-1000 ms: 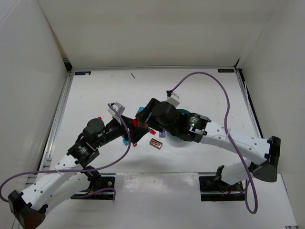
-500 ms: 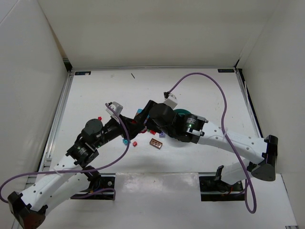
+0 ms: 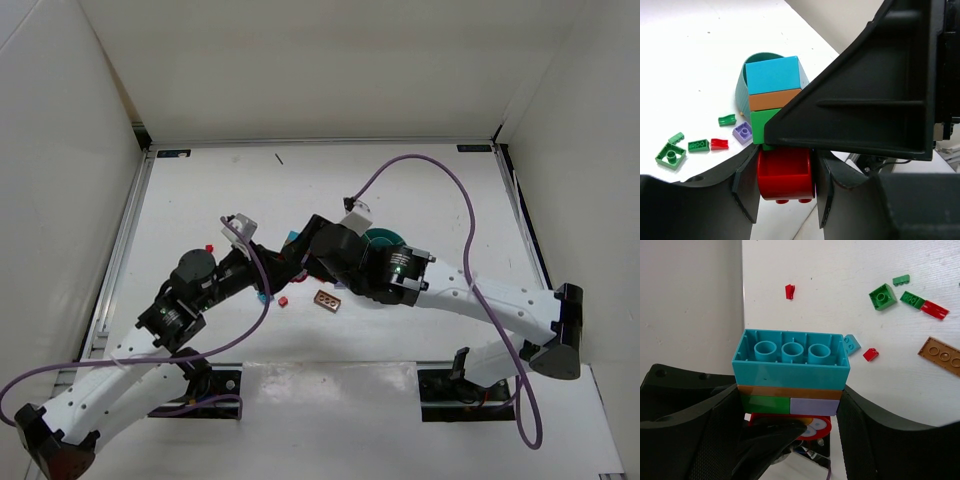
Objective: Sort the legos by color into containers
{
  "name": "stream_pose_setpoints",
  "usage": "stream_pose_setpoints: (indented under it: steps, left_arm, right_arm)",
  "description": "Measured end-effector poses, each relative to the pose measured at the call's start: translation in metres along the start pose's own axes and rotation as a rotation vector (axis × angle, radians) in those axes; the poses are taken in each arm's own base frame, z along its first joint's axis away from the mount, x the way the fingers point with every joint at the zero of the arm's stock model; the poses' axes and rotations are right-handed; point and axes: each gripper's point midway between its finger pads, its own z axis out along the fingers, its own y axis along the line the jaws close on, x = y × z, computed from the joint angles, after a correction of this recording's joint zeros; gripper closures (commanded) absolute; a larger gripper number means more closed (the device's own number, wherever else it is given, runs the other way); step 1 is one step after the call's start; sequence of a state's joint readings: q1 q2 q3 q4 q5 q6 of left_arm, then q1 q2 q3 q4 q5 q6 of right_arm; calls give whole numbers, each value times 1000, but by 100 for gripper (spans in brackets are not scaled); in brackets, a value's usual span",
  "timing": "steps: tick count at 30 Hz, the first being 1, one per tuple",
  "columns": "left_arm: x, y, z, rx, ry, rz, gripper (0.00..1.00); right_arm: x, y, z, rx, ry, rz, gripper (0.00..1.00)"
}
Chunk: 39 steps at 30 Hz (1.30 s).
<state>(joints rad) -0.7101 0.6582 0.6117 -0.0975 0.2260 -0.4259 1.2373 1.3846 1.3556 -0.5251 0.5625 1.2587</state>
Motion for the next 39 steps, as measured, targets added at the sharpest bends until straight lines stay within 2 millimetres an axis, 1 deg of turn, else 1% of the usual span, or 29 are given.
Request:
stream_pose_setpoints:
  steps: [4, 8, 10, 11, 16, 18, 20, 22, 24, 25, 29, 31, 33, 35, 37, 39]
  left_arm:
    - [-1, -5, -3, 11, 6, -16, 99]
    - [7, -6, -11, 11, 41, -43, 99]
    - [8, -7, -14, 10, 44, -51, 99]
    - [9, -7, -15, 9, 46, -55, 99]
    - [14, -5, -15, -2, 66, -60, 99]
    - [15, -2, -13, -17, 74, -61, 99]
    - [15, 3, -6, -41, 92, -60, 99]
    - [12, 7, 8, -65, 121, -56, 99]
    - [9, 12, 25, -88, 158, -55, 99]
    - [10, 15, 34, -100, 179, -55, 98]
    - [13, 28, 83, -146, 288, -55, 98]
    - [13, 29, 108, -152, 335, -41, 99]
    - [16, 25, 133, -147, 387, -17, 99]
    - [20, 16, 158, -131, 424, 20, 99]
    - [27, 6, 175, -116, 466, 55, 99]
    - [34, -2, 186, -102, 499, 86, 99]
  right_arm:
    - [-2, 0, -5, 4, -26, 38, 82]
    - [-28, -17, -9, 49, -116, 68, 83]
    - [-41, -22, -12, 59, -157, 79, 83]
    - [-43, -23, -13, 60, -165, 81, 83]
    - [-46, -24, -16, 61, -172, 78, 83]
    - [-48, -28, -17, 73, -179, 72, 83]
    - [-53, -35, -20, 88, -188, 62, 83]
    - [-62, -45, -28, 104, -204, 63, 83]
    - [-76, -63, -40, 126, -233, 76, 83]
    - [-83, -73, -48, 136, -251, 84, 83]
    - [-111, -111, -76, 196, -321, 118, 82]
    - [-124, -132, -88, 244, -360, 140, 82]
    - [-134, -156, -100, 310, -394, 157, 82]
    - [-142, -177, -113, 360, -428, 178, 82]
    - [-150, -198, -128, 406, -467, 201, 82]
    - [-154, -216, -143, 435, -501, 225, 82]
